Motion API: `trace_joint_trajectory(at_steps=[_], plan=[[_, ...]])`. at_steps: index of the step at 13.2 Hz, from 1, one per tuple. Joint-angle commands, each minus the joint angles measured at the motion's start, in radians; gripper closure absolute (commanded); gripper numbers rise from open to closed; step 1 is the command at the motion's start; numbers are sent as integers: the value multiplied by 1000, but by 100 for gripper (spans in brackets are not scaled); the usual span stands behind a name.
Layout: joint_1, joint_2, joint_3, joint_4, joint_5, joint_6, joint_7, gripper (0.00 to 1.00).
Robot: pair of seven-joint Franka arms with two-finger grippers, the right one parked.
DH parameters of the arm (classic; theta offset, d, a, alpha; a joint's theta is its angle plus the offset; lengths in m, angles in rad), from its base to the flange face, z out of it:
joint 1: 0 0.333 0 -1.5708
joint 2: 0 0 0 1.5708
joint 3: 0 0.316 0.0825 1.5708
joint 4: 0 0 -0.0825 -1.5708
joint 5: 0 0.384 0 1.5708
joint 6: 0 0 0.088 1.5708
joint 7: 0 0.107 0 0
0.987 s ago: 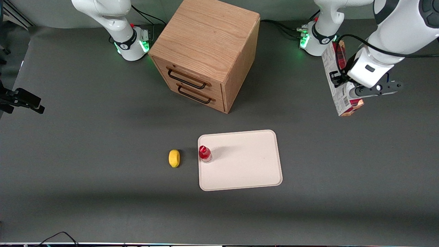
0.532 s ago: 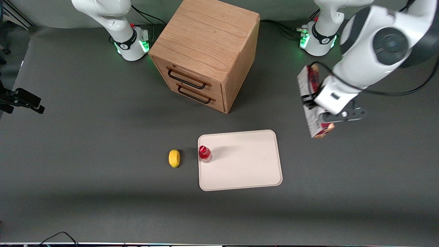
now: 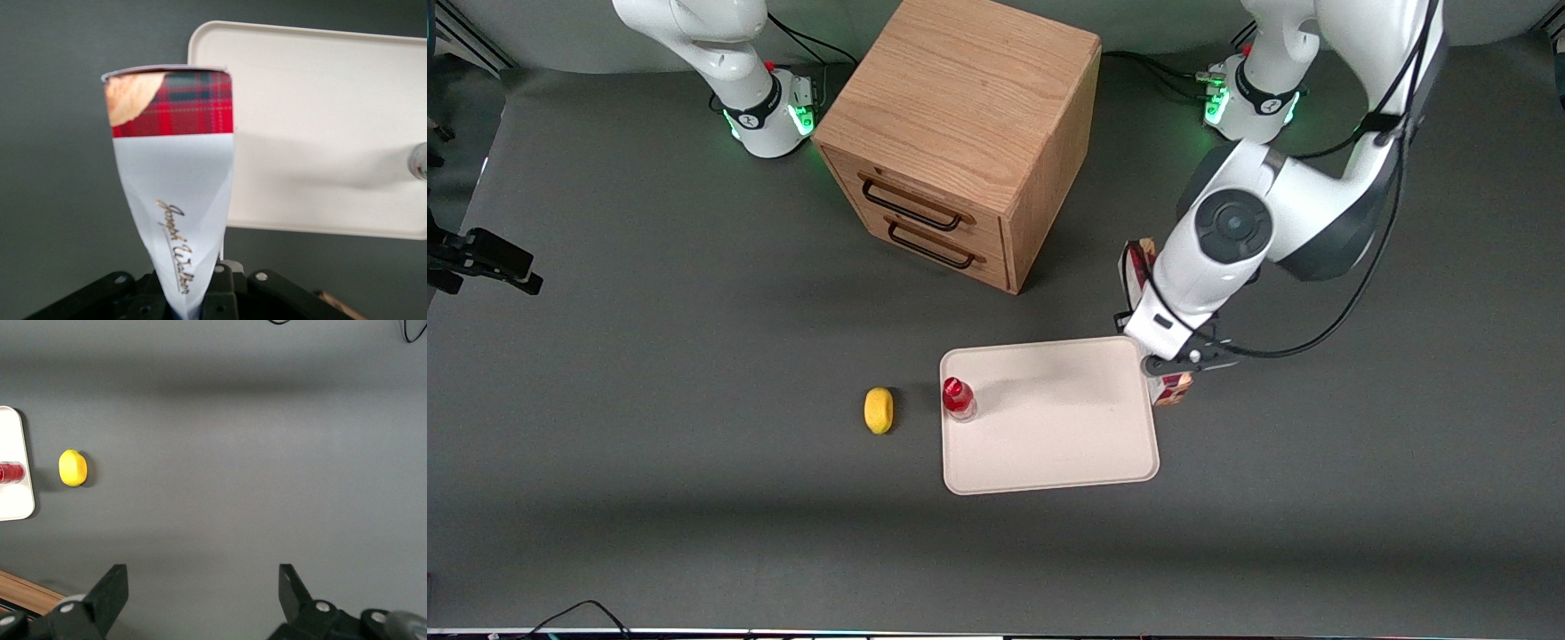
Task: Place red cookie box on tray
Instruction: 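Carry the upright cookie box over the white tray with the left gripper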
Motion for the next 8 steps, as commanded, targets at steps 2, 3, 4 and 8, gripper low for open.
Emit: trace_joint_trajectory(at_steps=[2, 3, 4, 8], plan=[[-25, 181, -4, 94, 126, 84, -72, 100], [-25, 222, -4, 126, 134, 86, -83, 100], [-26, 256, -4, 153, 143, 95, -84, 100], [-28, 327, 2, 159, 160, 170, -81, 100]])
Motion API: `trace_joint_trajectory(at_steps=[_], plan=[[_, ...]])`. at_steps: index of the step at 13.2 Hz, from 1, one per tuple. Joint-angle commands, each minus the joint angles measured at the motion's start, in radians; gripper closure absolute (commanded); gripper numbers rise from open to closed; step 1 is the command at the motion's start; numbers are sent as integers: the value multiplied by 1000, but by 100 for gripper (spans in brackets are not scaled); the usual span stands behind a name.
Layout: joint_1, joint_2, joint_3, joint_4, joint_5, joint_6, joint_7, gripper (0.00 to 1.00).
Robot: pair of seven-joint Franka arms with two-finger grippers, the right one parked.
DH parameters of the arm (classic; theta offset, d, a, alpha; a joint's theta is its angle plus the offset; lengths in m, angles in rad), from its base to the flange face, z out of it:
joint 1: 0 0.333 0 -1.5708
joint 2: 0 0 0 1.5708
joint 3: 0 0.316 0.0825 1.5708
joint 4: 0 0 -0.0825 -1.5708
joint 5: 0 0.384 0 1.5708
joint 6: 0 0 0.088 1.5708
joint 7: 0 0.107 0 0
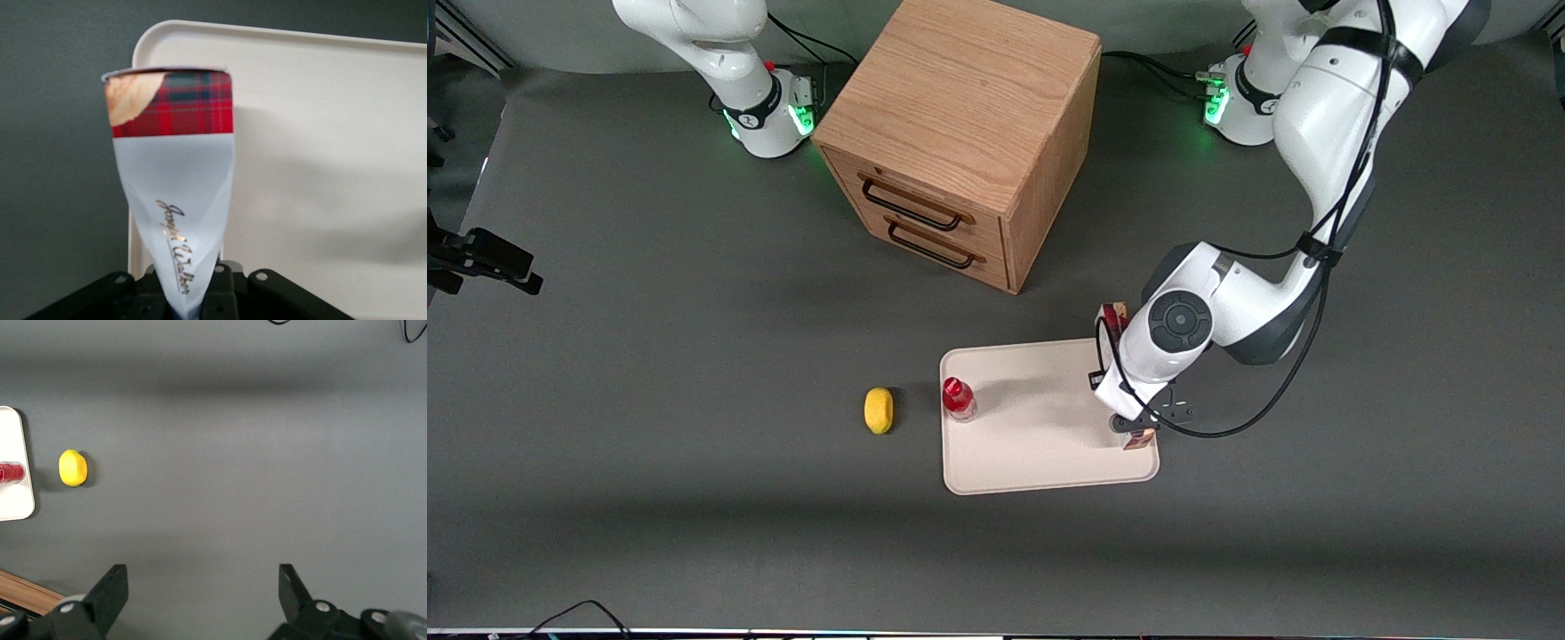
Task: Place red cookie box on tray
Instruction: 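Carry the upright cookie box over the white tray with the left gripper, then lower the box onto the tray and open the left gripper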
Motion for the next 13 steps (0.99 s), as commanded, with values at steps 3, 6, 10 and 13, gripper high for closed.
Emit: trace_joint_trajectory(at_steps=[3, 6, 10, 13], plan=[[-12, 73, 6, 34, 66, 61, -27, 100], [-12, 87, 8, 34, 66, 61, -25, 100], [-12, 87, 8, 34, 83, 61, -16, 42], [-11, 87, 8, 37, 84, 61, -13, 0]])
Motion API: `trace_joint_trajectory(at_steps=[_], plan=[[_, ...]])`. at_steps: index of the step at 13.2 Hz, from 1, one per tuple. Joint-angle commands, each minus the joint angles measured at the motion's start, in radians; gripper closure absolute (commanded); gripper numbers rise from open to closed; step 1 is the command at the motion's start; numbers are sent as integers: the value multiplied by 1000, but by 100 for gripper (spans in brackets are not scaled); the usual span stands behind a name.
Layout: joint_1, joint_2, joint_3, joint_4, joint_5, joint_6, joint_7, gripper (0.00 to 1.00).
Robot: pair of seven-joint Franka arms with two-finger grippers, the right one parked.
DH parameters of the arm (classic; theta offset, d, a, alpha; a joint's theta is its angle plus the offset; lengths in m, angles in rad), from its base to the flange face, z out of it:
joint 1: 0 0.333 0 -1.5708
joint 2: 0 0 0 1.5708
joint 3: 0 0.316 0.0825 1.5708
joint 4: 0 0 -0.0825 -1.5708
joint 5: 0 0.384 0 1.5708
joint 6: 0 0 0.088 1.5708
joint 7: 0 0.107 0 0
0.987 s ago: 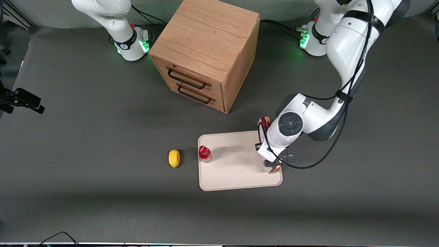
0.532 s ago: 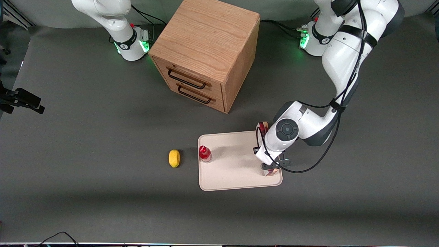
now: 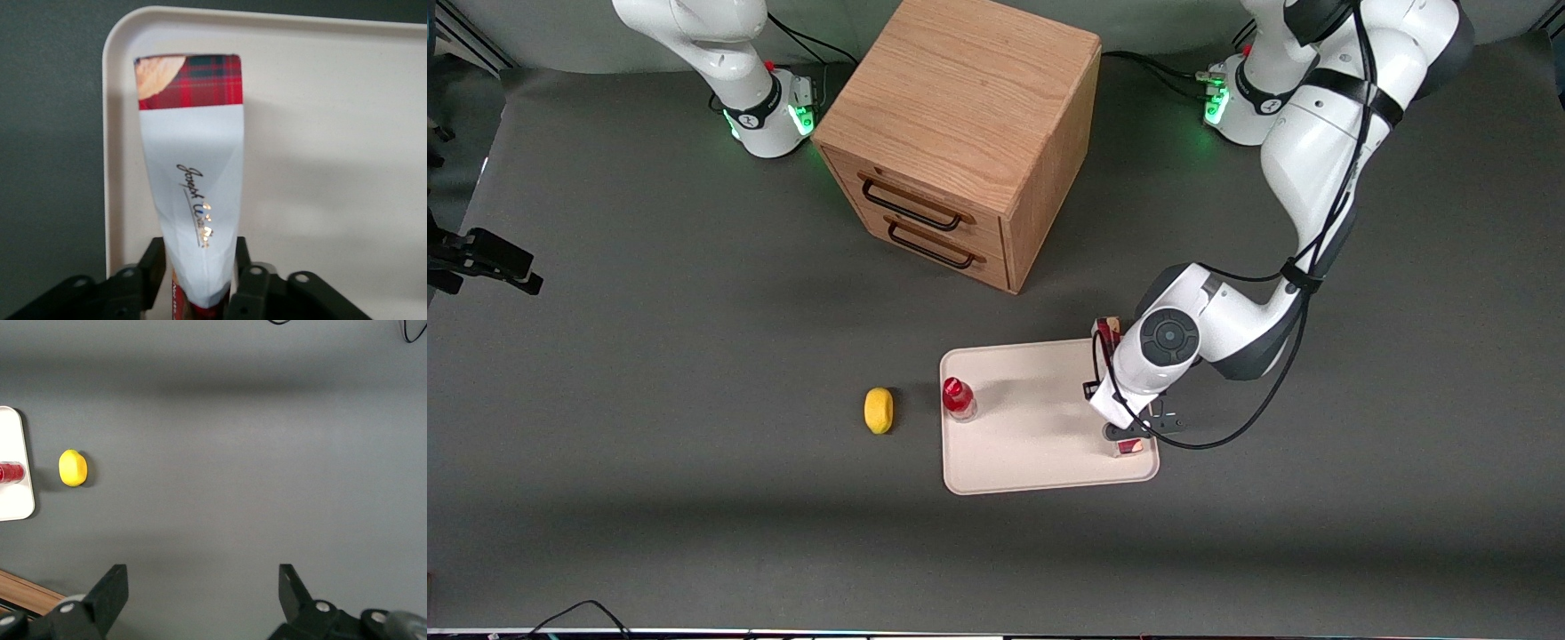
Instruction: Place red cookie box on tray
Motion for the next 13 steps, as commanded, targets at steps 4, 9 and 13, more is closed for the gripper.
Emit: trace_joint_trajectory(at_steps=[4, 9, 13], plan=[[-8, -7, 4, 71, 23, -32, -7, 0], [6, -175, -6, 91, -35, -255, 202, 0], [80, -382, 6, 93, -210, -537, 421, 0]])
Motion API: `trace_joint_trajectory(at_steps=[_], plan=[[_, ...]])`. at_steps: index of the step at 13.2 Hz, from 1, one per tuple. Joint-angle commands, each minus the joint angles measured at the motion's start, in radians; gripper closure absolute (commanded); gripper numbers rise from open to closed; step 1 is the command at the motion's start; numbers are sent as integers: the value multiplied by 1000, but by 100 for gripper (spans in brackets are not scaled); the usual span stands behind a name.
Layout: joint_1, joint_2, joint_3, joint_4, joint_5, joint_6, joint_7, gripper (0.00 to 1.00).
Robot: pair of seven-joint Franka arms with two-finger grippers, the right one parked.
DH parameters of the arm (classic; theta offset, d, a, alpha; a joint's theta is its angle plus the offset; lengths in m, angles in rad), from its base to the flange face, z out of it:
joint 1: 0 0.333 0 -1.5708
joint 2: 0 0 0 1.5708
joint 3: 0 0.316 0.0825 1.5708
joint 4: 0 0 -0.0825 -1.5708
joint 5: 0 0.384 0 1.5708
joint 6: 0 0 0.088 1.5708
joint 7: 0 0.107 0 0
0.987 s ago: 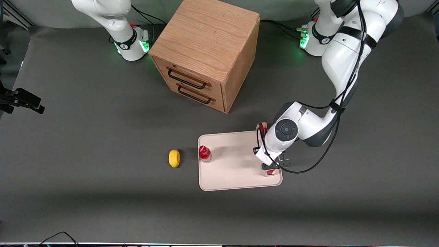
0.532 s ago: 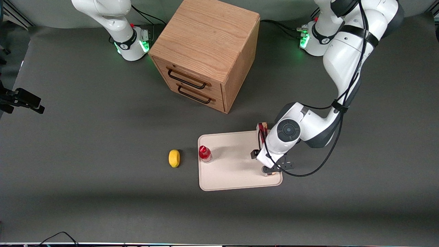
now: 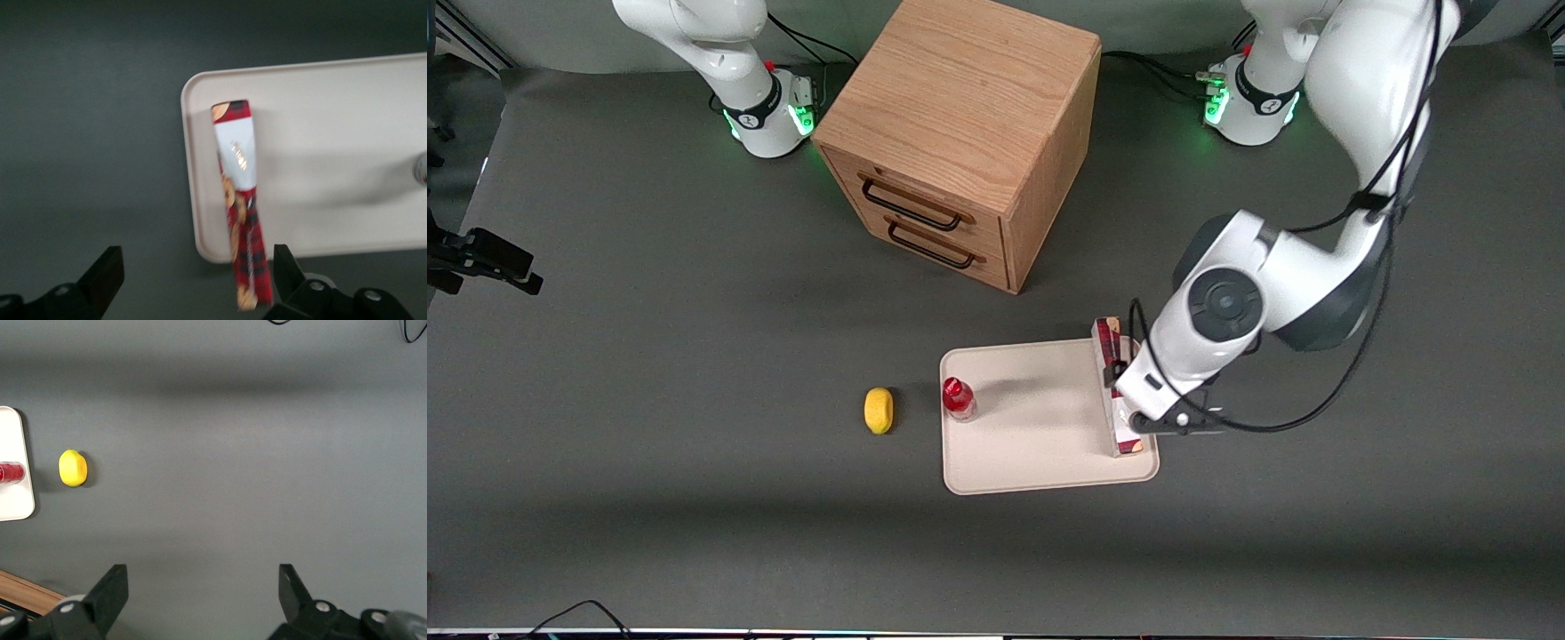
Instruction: Place red cookie box on tray
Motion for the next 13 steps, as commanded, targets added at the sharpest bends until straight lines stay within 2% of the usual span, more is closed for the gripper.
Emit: trace_joint_trajectory(at_steps=[1, 4, 6, 10, 13], plan=[[42, -171, 42, -29, -59, -193, 158, 0], [41, -340, 158, -35, -97, -337, 198, 0], [38, -441, 263, -79, -154, -379, 293, 0], [27, -627, 358, -325, -162, -263, 344, 0], [4, -646, 391, -377, -183, -192, 367, 0]])
